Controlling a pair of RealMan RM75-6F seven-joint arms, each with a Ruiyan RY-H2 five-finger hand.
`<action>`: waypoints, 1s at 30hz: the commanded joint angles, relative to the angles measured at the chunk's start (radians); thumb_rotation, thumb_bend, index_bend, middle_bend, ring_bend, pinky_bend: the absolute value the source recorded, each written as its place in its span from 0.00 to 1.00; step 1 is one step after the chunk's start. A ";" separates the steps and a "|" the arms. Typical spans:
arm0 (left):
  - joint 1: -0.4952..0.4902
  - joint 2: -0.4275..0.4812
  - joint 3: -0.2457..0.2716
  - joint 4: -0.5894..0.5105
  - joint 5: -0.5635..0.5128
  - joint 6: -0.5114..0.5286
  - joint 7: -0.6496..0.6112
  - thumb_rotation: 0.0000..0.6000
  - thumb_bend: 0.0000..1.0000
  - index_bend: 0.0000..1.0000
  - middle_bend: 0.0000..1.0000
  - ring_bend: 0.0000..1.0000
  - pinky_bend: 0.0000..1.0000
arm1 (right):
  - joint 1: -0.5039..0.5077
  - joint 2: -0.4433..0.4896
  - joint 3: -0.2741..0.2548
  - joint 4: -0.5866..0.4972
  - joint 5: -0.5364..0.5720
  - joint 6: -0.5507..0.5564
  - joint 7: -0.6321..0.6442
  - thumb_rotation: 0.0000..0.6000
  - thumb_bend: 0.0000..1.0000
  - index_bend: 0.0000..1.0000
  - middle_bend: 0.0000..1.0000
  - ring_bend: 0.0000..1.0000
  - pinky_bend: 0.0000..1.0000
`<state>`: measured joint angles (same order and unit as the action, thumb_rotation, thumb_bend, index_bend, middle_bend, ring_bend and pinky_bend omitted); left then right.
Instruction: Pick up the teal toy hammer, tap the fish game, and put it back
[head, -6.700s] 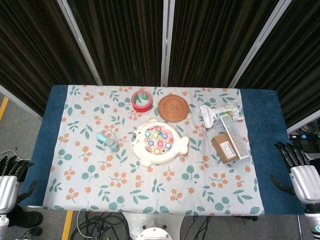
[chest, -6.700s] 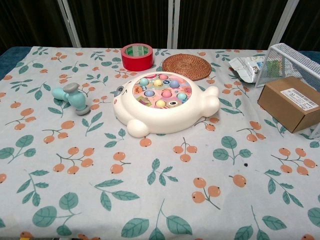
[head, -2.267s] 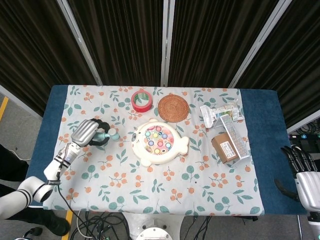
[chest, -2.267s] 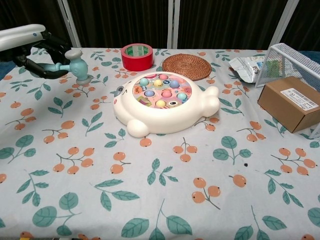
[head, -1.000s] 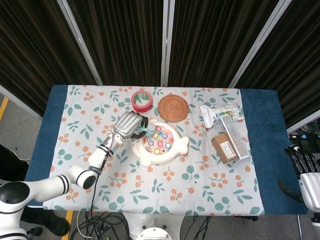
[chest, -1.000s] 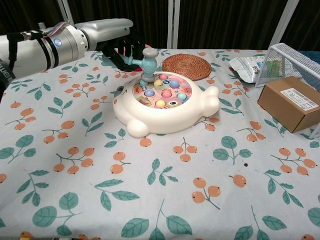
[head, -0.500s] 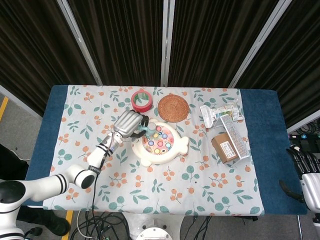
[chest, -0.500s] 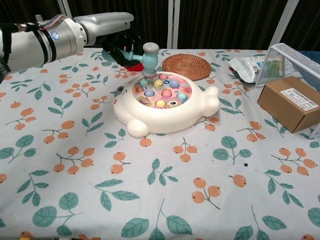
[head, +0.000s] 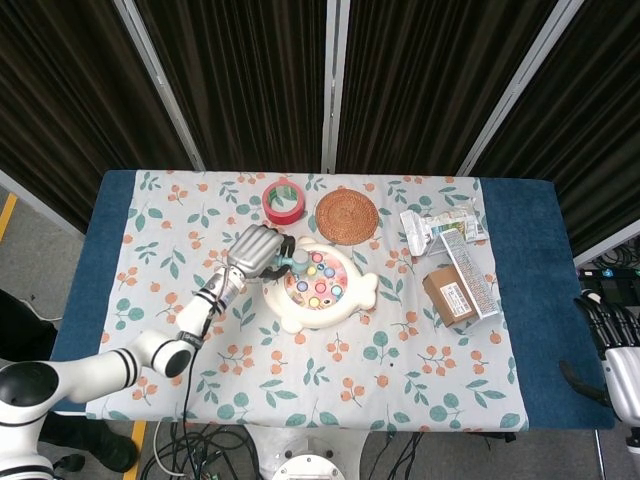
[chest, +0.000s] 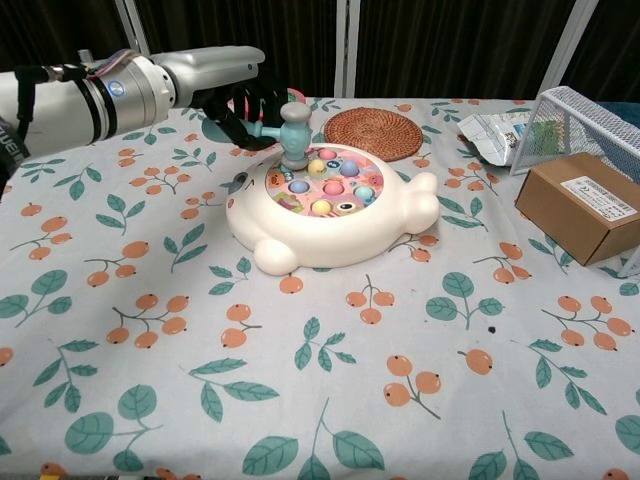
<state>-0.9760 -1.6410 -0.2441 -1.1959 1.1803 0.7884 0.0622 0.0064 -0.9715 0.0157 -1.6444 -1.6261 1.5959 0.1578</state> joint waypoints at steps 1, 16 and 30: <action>0.016 0.030 -0.003 -0.044 0.024 0.033 -0.021 1.00 0.48 0.66 0.58 0.45 0.43 | -0.001 0.000 0.000 0.001 -0.001 0.003 0.001 1.00 0.20 0.00 0.09 0.00 0.00; 0.054 0.021 0.048 -0.093 0.075 0.061 -0.055 1.00 0.48 0.66 0.58 0.45 0.43 | 0.005 -0.002 0.000 0.005 -0.007 -0.007 0.004 1.00 0.20 0.00 0.09 0.00 0.00; 0.089 0.039 0.038 -0.103 0.097 0.118 -0.097 1.00 0.48 0.66 0.58 0.45 0.43 | -0.001 0.001 -0.001 -0.003 -0.014 0.007 -0.003 1.00 0.20 0.00 0.09 0.00 0.00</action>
<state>-0.8979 -1.6162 -0.2002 -1.2853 1.2718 0.8932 -0.0240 0.0055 -0.9709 0.0147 -1.6475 -1.6406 1.6030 0.1550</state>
